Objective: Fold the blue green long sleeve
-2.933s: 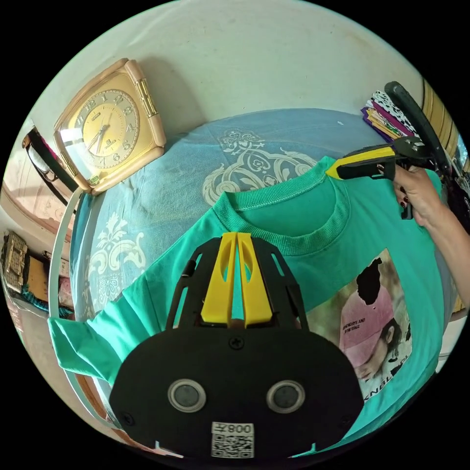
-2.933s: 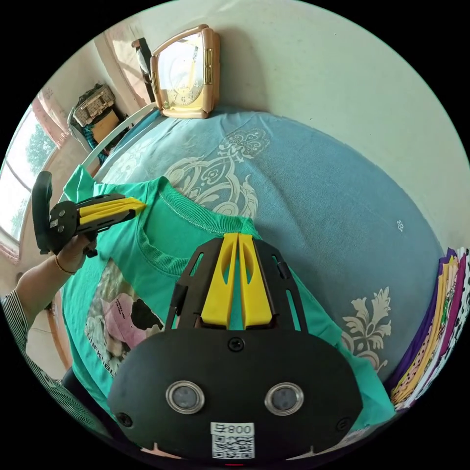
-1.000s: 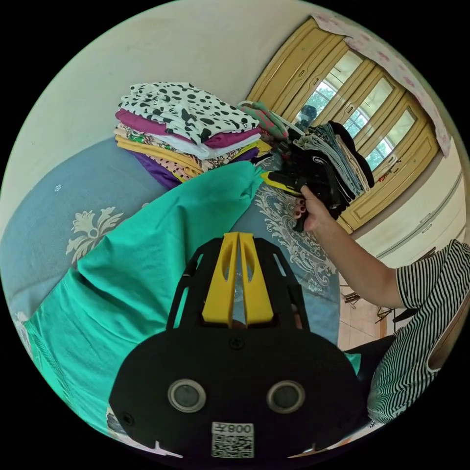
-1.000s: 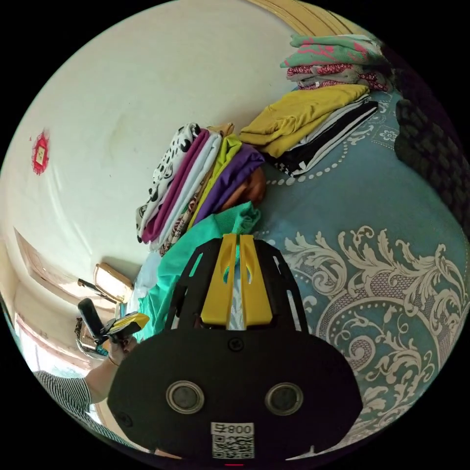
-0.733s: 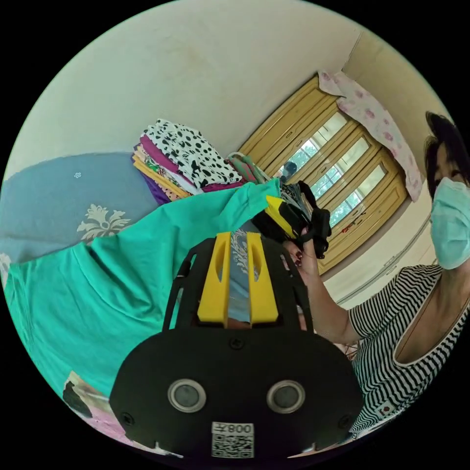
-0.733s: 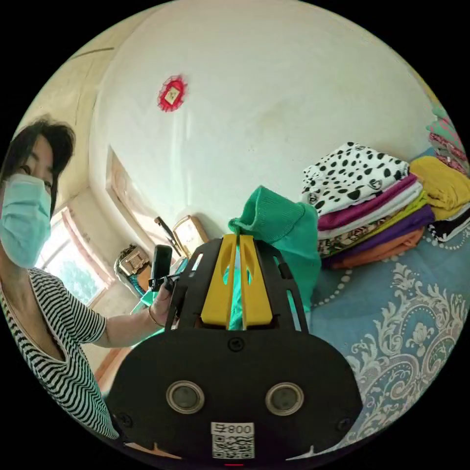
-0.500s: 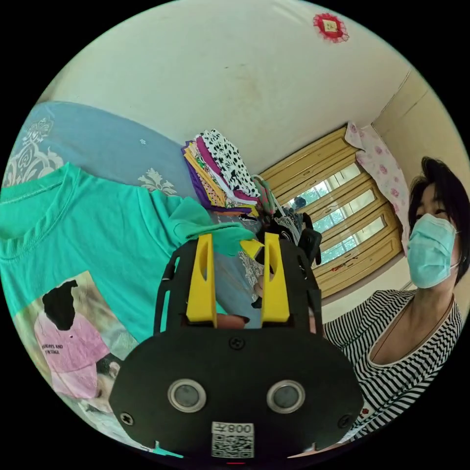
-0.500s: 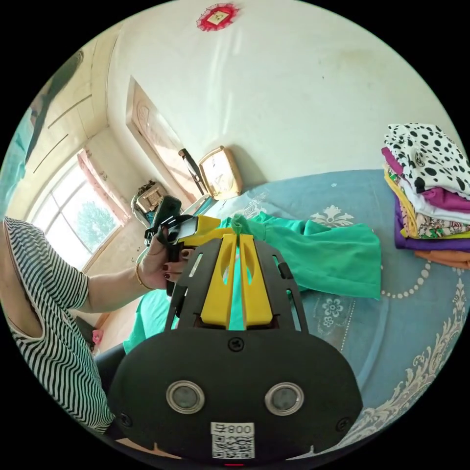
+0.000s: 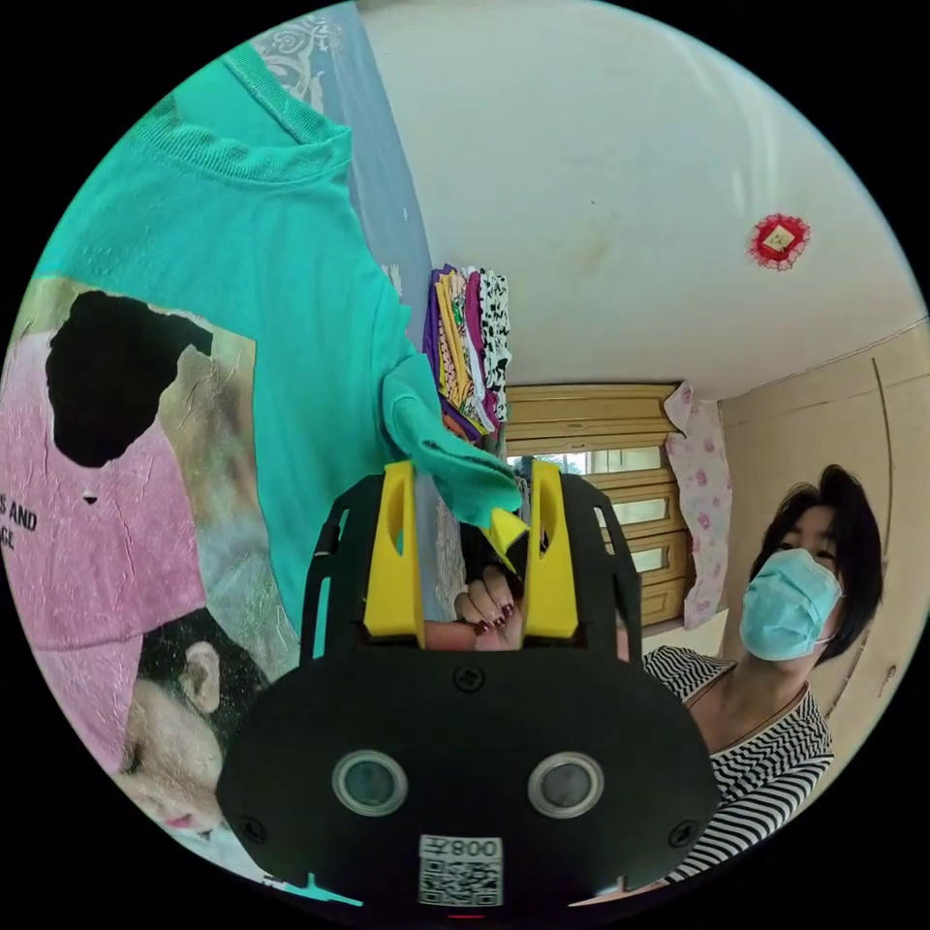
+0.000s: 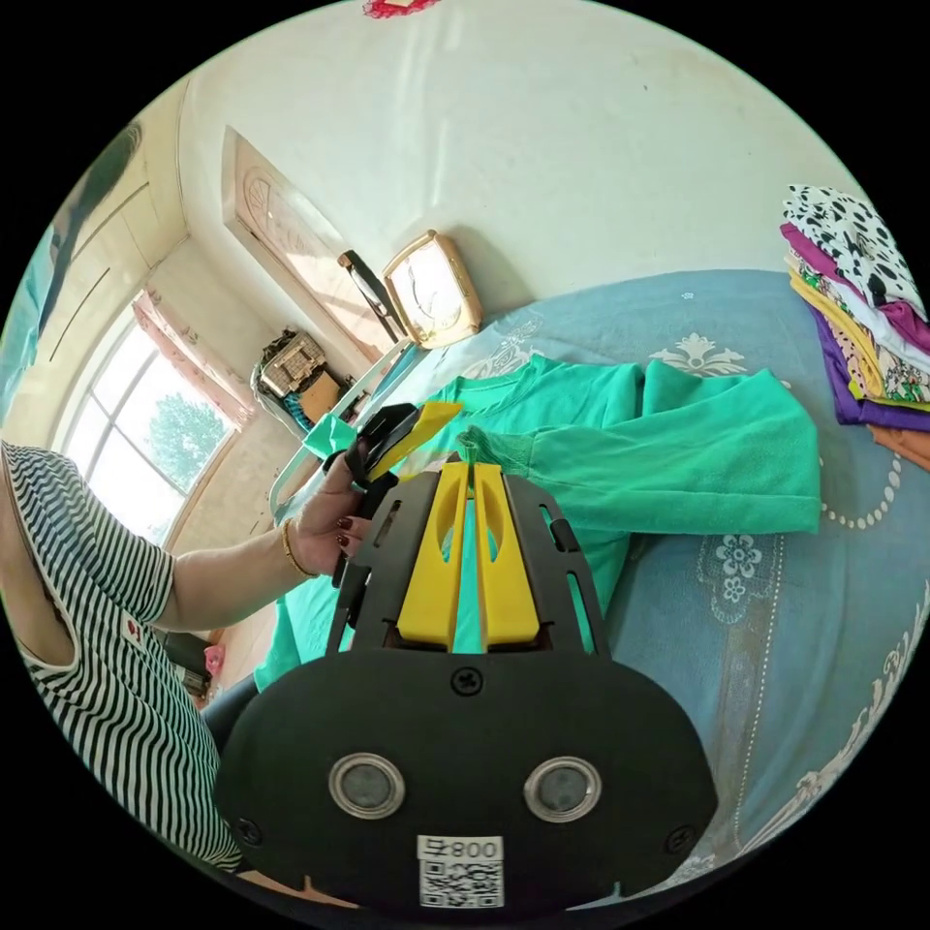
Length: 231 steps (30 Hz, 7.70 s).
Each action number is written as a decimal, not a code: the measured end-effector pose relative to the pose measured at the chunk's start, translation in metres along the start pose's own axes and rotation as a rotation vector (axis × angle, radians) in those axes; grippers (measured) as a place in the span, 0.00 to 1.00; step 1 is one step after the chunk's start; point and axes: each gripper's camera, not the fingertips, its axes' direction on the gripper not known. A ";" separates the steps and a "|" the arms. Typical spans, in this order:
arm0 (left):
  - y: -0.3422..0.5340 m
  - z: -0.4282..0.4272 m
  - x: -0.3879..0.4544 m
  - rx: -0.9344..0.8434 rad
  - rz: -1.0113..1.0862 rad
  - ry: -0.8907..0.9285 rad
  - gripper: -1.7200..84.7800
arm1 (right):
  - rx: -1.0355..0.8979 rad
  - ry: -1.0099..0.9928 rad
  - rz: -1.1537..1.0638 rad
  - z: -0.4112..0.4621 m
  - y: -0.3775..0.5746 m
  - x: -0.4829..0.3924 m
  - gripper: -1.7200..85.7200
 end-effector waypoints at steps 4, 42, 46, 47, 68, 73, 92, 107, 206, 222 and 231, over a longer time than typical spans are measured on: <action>-0.011 -0.011 0.028 -0.005 -0.006 -0.072 0.14 | -0.026 0.011 -0.011 0.024 0.022 0.006 0.02; 0.034 -0.246 0.185 0.116 -0.016 -0.395 0.05 | -0.349 -0.308 -0.221 0.336 0.122 -0.037 0.03; 0.033 -0.250 0.170 0.120 -0.043 -0.444 0.05 | -0.384 -0.289 -0.242 0.368 0.123 -0.032 0.03; 0.034 -0.250 0.165 0.116 -0.049 -0.477 0.05 | -0.389 -0.286 -0.250 0.372 0.123 -0.032 0.03; -0.020 -0.092 0.122 -0.026 0.365 -0.682 0.12 | -0.100 0.186 0.066 0.188 0.095 0.159 0.08; -0.093 0.054 0.097 -0.280 0.579 -0.658 0.13 | -0.074 0.493 0.049 0.155 0.086 0.181 0.09; -0.157 0.142 -0.029 -0.324 0.634 -0.662 0.05 | -0.204 0.418 0.110 0.137 0.050 0.200 0.06; -0.208 0.148 -0.140 -0.283 0.540 -0.580 0.06 | -0.153 0.402 0.191 0.075 0.024 0.191 0.03; 0.065 0.070 0.153 -0.183 0.465 -0.962 0.02 | -0.245 0.399 0.071 0.106 0.003 0.113 0.02; 0.206 -0.364 0.325 0.929 -0.120 -1.022 0.10 | -0.136 0.238 0.122 0.057 0.037 0.172 0.02; 0.175 -0.472 0.348 1.076 -0.260 -0.851 0.12 | -0.097 -0.018 0.305 0.047 0.063 0.208 0.02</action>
